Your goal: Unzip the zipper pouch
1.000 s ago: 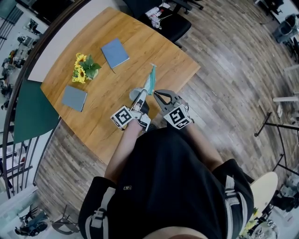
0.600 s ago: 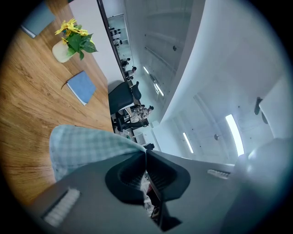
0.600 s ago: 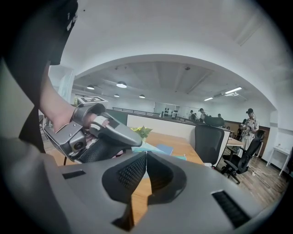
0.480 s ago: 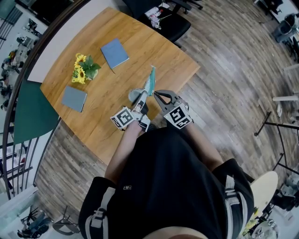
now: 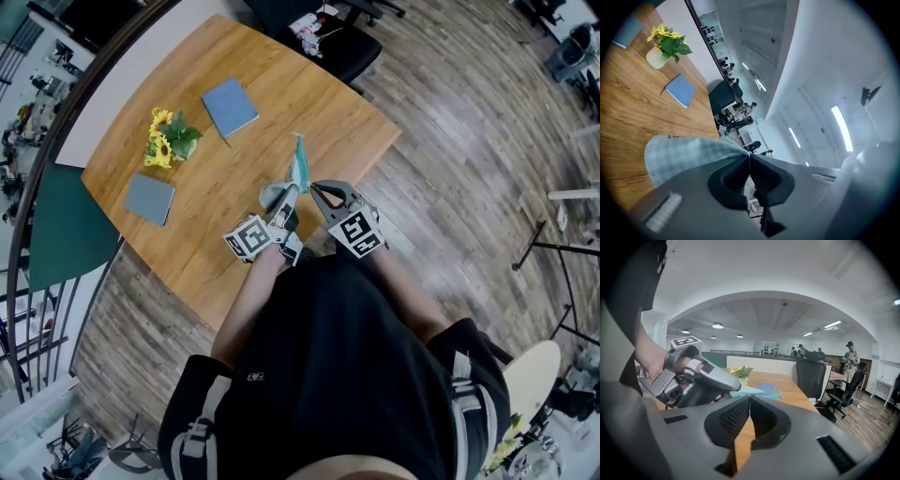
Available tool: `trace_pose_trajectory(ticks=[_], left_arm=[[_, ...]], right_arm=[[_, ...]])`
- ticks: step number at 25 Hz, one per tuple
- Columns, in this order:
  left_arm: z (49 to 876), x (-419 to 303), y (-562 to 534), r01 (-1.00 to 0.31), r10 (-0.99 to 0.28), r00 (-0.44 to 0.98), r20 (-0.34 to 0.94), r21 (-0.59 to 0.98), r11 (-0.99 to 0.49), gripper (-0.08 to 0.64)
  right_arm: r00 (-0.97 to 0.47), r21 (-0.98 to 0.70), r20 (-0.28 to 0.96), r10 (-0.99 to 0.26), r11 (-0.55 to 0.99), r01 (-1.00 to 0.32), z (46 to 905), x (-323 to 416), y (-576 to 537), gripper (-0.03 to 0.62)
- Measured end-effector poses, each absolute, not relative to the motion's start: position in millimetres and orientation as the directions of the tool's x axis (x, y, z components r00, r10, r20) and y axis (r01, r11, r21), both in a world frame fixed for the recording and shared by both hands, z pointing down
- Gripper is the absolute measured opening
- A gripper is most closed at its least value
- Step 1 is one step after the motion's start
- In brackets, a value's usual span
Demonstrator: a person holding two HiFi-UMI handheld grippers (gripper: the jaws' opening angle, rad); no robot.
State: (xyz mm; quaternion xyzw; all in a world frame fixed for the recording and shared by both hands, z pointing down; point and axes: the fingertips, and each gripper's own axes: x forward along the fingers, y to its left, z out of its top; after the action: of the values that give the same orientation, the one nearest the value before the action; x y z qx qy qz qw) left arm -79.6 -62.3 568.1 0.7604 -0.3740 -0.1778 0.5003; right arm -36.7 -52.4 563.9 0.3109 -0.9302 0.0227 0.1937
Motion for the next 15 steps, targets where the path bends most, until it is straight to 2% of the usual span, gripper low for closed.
trace_pose_trajectory(ticks=[15], left_arm=[[570.7,-85.4,-59.5,-0.451,-0.734,0.663,0.147,0.861,-0.235,0.002]], right_arm=[[-0.703,-0.003,0.394,-0.592,0.764,-0.645,568.5,-40.6,-59.3,0.005]])
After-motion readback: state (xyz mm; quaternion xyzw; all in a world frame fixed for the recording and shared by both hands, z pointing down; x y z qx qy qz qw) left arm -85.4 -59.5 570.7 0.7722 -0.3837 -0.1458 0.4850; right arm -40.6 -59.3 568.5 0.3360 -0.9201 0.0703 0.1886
